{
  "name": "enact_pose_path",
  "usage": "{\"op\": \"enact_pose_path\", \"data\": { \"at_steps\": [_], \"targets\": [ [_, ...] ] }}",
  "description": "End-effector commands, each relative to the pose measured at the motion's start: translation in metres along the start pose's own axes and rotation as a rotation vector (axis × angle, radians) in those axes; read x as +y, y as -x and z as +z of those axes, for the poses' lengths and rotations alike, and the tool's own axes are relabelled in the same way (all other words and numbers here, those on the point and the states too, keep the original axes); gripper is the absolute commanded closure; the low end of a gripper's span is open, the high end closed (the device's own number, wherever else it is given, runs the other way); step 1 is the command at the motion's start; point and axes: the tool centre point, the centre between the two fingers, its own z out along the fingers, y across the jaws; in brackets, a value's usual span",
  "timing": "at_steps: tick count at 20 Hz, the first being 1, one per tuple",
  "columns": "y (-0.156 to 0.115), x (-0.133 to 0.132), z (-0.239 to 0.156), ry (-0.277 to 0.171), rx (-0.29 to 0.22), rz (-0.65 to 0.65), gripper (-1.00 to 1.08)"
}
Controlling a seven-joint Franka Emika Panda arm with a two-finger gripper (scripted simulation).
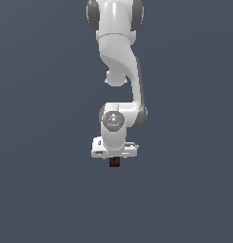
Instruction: Pick up the object and move it to a goal position.
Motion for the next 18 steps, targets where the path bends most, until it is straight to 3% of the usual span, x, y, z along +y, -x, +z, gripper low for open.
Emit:
{"op": "enact_pose_path", "data": {
  "at_steps": [1, 2, 3, 14, 18],
  "targets": [
    [-0.001, 0.000, 0.002, 0.000, 0.002, 0.000, -0.92],
    [-0.002, 0.000, 0.001, 0.000, 0.002, 0.000, -0.92],
    [-0.002, 0.000, 0.001, 0.000, 0.002, 0.000, 1.08],
    [-0.001, 0.001, 0.001, 0.000, 0.001, 0.000, 1.08],
    [0.002, 0.012, -0.004, 0.000, 0.001, 0.000, 1.08]
  ]
}}
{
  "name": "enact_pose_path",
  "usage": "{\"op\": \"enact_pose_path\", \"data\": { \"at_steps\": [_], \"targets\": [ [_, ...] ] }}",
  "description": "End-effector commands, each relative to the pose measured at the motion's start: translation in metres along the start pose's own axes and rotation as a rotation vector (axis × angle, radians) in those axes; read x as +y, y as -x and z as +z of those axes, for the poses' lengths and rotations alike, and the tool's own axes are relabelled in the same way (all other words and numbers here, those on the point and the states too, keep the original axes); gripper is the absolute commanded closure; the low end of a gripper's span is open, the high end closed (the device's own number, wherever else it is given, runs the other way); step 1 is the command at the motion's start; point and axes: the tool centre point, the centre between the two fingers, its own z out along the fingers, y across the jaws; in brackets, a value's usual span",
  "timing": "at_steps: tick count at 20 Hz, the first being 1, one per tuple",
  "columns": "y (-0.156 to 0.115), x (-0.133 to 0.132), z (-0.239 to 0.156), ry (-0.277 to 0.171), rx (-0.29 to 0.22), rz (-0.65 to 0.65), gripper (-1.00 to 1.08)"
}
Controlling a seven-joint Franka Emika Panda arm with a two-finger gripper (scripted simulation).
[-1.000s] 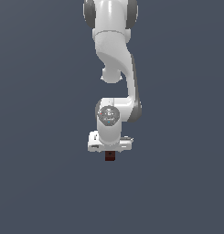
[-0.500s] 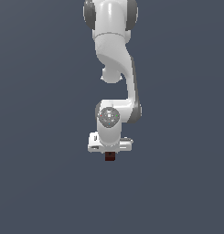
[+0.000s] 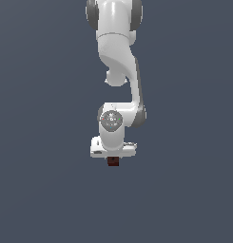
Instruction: Pick up the object and move it to a goal position.
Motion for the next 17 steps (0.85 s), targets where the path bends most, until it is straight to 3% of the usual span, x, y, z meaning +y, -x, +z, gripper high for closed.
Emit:
{"op": "enact_pose_path", "data": {
  "at_steps": [1, 11, 17],
  "targets": [
    [0.002, 0.011, -0.006, 0.001, 0.003, 0.002, 1.08],
    [0.020, 0.089, -0.042, 0.000, 0.004, 0.002, 1.08],
    [0.024, 0.105, -0.050, 0.000, 0.004, 0.002, 1.08]
  ]
}}
